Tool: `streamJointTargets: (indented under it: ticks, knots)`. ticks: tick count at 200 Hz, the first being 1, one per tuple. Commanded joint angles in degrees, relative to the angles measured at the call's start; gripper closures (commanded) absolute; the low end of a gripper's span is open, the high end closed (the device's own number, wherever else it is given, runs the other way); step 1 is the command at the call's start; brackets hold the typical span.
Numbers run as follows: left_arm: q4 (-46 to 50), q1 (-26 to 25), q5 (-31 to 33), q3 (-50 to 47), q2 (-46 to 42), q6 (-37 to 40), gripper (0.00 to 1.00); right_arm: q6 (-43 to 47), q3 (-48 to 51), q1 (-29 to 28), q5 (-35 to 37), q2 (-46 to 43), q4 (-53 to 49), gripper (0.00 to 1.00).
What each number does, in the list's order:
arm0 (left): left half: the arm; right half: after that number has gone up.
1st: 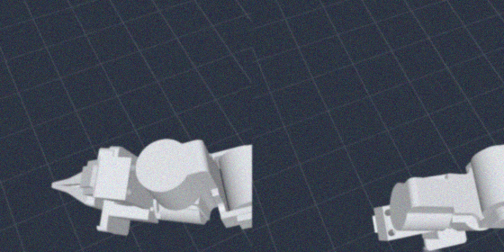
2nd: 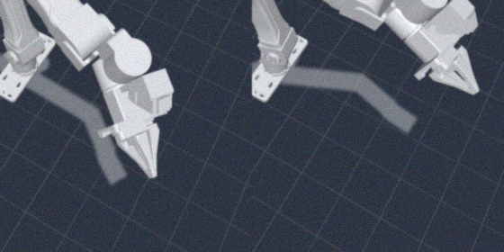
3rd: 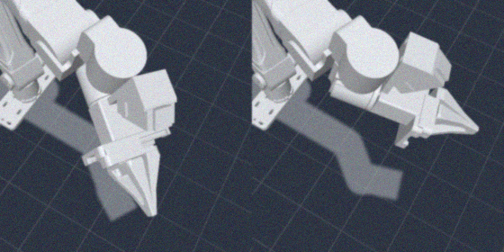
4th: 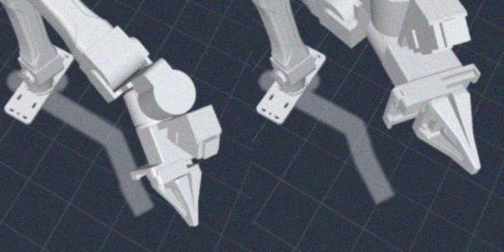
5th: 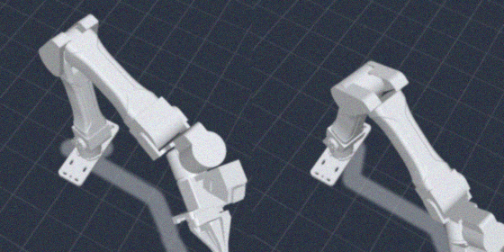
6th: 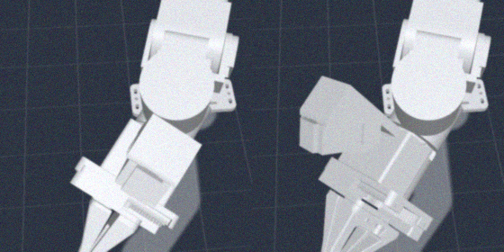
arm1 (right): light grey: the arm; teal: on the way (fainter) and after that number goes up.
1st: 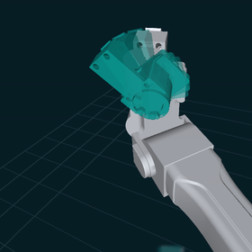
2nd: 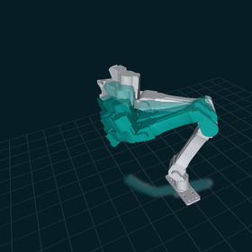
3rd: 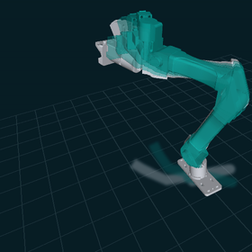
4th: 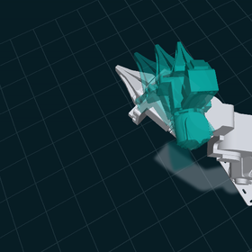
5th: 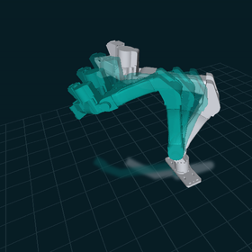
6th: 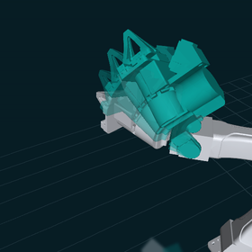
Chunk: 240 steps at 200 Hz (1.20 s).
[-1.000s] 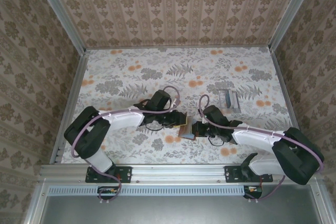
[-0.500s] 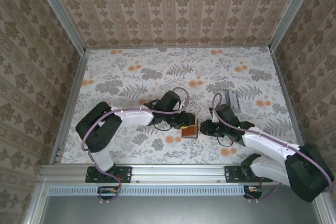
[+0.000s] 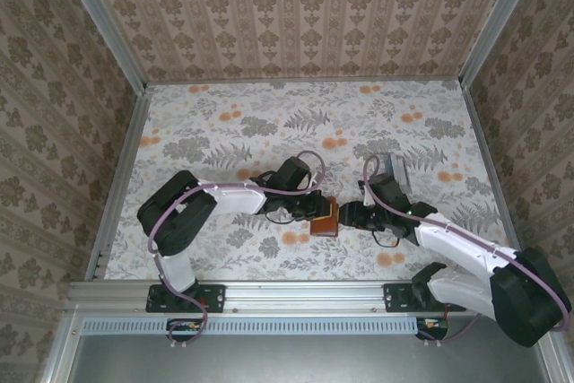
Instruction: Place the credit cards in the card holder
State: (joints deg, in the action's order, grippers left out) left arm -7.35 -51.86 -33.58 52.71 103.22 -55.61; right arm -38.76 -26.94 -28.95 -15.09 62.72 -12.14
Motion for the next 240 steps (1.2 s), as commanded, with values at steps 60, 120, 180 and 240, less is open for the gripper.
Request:
streamJointTargets:
  ticks: [60, 120, 180, 240]
  knots:
    - [-4.21, 0.94, 1.2, -2.09, 1.78, -2.83, 0.93, 0.18, -6.35, -0.76, 0.8, 11.06, 3.18, 0.55]
    - [-3.54, 1.32, 1.05, -2.43, 2.58, -3.36, 0.94, 1.49, -7.49, -1.05, 2.96, 10.55, 0.52, 0.87]
    - [4.71, 3.09, 1.7, -1.98, -0.68, 5.82, 0.91, 1.85, -6.75, -1.11, 1.15, 9.79, 1.64, 0.92]
    - [2.92, 2.79, 3.0, -3.25, 2.5, 6.37, 0.92, 1.5, -8.82, -2.05, -2.54, 13.79, 3.41, 1.0]
